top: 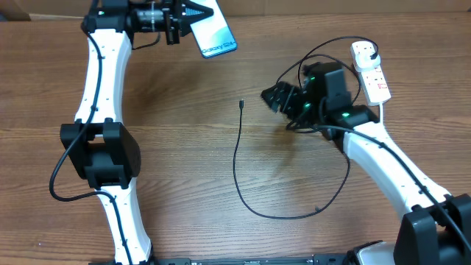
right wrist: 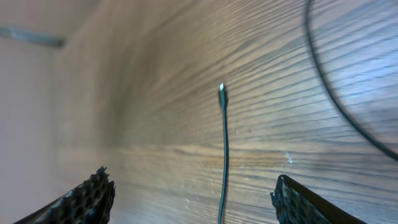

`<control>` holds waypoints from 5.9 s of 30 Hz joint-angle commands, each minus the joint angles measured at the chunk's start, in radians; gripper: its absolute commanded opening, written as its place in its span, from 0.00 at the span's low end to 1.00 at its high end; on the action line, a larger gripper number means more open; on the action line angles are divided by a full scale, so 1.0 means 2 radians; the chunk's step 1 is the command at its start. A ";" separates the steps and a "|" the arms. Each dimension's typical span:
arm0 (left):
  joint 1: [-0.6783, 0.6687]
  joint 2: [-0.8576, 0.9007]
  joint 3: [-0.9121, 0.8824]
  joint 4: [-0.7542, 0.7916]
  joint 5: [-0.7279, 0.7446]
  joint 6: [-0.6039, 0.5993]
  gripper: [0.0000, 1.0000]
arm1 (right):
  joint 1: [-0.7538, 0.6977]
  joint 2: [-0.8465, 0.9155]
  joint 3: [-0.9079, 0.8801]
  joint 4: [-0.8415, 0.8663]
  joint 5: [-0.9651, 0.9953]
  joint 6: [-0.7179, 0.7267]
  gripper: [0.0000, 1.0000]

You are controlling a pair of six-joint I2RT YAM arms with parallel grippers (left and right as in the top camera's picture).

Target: Plug charger to phone and switch on socket

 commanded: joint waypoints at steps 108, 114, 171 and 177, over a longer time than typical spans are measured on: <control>-0.010 -0.018 0.009 -0.329 -0.517 0.381 0.04 | 0.140 0.147 0.165 -0.156 0.190 -0.126 1.00; -0.010 -0.018 0.009 -0.325 -0.517 0.381 0.04 | 0.140 0.147 0.165 -0.156 0.190 -0.126 1.00; -0.038 -0.018 0.009 -0.093 -0.433 0.222 0.04 | 0.068 0.306 0.377 -0.231 0.153 -0.096 0.62; -0.031 -0.018 0.009 -0.104 -0.413 0.147 0.04 | 0.064 0.335 0.377 -0.223 0.150 -0.088 0.51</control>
